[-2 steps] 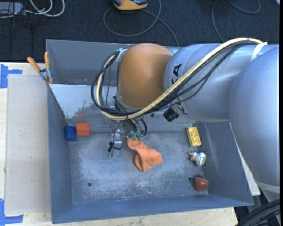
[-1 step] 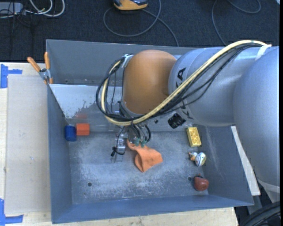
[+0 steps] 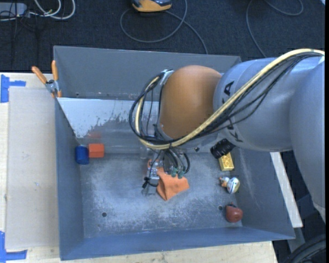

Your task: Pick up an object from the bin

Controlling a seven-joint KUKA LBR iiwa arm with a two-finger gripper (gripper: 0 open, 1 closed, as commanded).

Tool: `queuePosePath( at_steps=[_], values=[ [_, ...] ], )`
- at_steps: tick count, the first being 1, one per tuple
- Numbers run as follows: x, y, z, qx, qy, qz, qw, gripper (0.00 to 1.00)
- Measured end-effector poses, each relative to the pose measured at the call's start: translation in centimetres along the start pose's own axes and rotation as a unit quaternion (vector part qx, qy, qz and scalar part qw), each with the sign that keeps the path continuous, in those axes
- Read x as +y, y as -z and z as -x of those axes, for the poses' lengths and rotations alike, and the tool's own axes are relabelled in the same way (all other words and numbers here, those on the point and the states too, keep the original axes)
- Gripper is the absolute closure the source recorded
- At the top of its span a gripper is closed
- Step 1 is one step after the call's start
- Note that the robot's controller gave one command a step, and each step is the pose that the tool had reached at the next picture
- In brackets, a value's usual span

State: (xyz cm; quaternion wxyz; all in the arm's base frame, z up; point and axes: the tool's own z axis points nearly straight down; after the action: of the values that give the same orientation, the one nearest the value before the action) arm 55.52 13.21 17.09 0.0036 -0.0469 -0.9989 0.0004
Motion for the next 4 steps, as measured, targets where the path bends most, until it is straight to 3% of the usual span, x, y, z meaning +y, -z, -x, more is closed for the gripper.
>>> queuePosePath(
  at_steps=[2,3,4],
  values=[
    [-3.8,0.2,0.5,-0.0006,-0.107,0.0,0.9943,0.0],
    [-5.9,-1.0,-1.6,-0.0007,0.025,0.0,0.9997,0.0],
    [-8.3,-3.0,-2.0,0.0002,0.062,0.0,0.9981,0.0]
  ],
)
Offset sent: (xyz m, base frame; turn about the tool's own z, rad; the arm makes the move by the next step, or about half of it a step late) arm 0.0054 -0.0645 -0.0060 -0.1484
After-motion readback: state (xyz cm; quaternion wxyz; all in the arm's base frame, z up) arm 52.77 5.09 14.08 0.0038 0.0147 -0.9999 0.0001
